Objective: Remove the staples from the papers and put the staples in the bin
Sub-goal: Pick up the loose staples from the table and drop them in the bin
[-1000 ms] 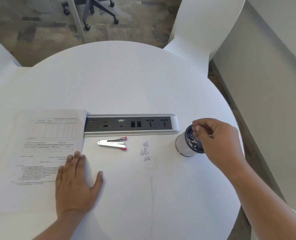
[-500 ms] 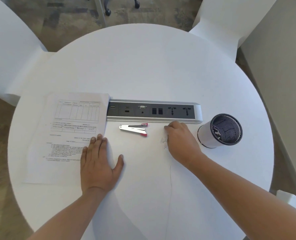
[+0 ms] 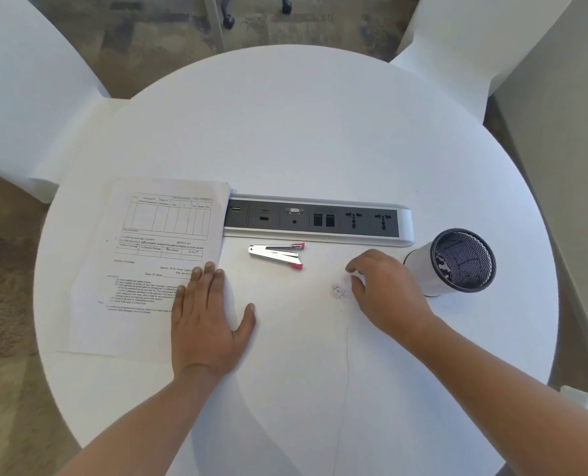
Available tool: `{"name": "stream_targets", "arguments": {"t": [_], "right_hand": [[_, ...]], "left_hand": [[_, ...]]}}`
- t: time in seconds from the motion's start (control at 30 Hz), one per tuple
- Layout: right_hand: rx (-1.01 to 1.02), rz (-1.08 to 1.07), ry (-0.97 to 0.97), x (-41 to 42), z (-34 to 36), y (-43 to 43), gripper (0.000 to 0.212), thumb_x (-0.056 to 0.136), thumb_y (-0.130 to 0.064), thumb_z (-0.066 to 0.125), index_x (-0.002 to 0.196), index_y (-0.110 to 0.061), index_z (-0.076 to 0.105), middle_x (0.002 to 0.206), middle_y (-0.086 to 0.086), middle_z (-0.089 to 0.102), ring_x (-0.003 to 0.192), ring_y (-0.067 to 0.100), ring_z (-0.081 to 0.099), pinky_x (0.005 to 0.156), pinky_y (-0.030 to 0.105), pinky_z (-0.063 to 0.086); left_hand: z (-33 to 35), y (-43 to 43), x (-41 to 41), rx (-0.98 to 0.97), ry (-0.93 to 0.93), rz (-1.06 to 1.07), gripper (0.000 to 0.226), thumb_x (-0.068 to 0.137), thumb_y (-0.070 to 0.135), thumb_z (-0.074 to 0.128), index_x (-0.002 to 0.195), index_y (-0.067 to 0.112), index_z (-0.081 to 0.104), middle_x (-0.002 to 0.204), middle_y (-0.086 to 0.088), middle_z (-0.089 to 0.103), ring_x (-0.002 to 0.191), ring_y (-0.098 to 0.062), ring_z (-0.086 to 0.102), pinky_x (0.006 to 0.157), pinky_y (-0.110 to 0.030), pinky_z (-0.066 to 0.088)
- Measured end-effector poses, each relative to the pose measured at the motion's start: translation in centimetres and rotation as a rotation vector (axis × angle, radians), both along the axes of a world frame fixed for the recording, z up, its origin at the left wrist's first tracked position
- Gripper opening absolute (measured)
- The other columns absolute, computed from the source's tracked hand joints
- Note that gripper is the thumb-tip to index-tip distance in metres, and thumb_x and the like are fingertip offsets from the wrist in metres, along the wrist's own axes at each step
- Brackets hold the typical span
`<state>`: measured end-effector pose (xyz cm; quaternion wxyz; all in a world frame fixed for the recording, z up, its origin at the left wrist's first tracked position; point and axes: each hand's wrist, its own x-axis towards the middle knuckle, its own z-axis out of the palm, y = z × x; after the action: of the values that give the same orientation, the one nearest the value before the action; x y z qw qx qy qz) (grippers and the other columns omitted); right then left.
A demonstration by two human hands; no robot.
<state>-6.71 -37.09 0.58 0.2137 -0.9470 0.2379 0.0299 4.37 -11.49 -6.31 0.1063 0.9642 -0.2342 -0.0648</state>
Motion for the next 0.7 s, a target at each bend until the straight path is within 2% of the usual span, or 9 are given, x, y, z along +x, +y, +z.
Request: {"name": "stream_targets", "arguments": {"t": [0.13, 0.3, 0.37, 0.47, 0.57, 0.7], "right_hand": [[0.035, 0.004, 0.196, -0.1, 0.2, 0.5, 0.031, 0.089, -0.026, 0.06, 0.118, -0.016, 0.063, 0.11, 0.005, 0.061, 0.097, 0.028, 0.061, 0.078, 0.035, 0.051], [0.036, 0.007, 0.199, 0.4, -0.5, 2.3, 0.035, 0.088, -0.036, 0.061, 0.114, -0.012, 0.059, 0.105, 0.007, 0.057, 0.092, 0.028, 0.059, 0.076, 0.035, 0.051], [0.017, 0.022, 0.191, 0.7, -0.7, 2.9, 0.027, 0.09, -0.032, 0.059, 0.108, -0.011, 0.059, 0.102, 0.007, 0.056, 0.088, 0.027, 0.058, 0.073, 0.035, 0.051], [0.009, 0.029, 0.181, 1.3, -0.8, 3.4, 0.01, 0.09, -0.015, 0.055, 0.097, -0.01, 0.06, 0.093, 0.008, 0.056, 0.077, 0.028, 0.057, 0.063, 0.037, 0.051], [-0.004, 0.026, 0.209, 1.7, -1.0, 3.5, 0.014, 0.082, 0.001, 0.051, 0.087, -0.009, 0.059, 0.084, 0.008, 0.054, 0.064, 0.027, 0.05, 0.055, 0.035, 0.047], [-0.035, 0.042, 0.23, 2.0, -1.2, 3.4, 0.016, 0.079, 0.004, 0.05, 0.08, -0.01, 0.058, 0.078, 0.006, 0.052, 0.059, 0.025, 0.045, 0.052, 0.03, 0.04]], "left_hand": [[0.0, 0.0, -0.1, -0.002, 0.0, 0.004, 0.082, 0.086, 0.062, 0.039, 0.149, 0.009, 0.039, 0.161, -0.005, 0.036, 0.152, -0.023, 0.026, 0.125, -0.045, 0.017], [-0.1, 0.0, -0.1, -0.012, -0.009, 0.003, 0.082, 0.085, 0.061, 0.04, 0.148, 0.008, 0.041, 0.16, -0.006, 0.037, 0.152, -0.024, 0.027, 0.125, -0.046, 0.017], [-0.2, 0.0, -0.1, -0.009, -0.009, 0.005, 0.082, 0.085, 0.061, 0.041, 0.148, 0.008, 0.04, 0.16, -0.006, 0.037, 0.152, -0.024, 0.026, 0.125, -0.046, 0.017], [-0.2, 0.0, -0.1, -0.004, -0.006, 0.007, 0.082, 0.085, 0.061, 0.041, 0.148, 0.009, 0.04, 0.161, -0.006, 0.036, 0.152, -0.023, 0.026, 0.125, -0.046, 0.017], [-0.1, 0.0, -0.1, -0.01, -0.012, 0.005, 0.082, 0.085, 0.061, 0.041, 0.147, 0.008, 0.041, 0.16, -0.006, 0.037, 0.152, -0.024, 0.027, 0.125, -0.045, 0.017], [0.0, 0.0, -0.2, -0.018, -0.012, 0.006, 0.082, 0.084, 0.061, 0.041, 0.147, 0.008, 0.042, 0.16, -0.007, 0.038, 0.152, -0.024, 0.027, 0.125, -0.046, 0.018]]}}
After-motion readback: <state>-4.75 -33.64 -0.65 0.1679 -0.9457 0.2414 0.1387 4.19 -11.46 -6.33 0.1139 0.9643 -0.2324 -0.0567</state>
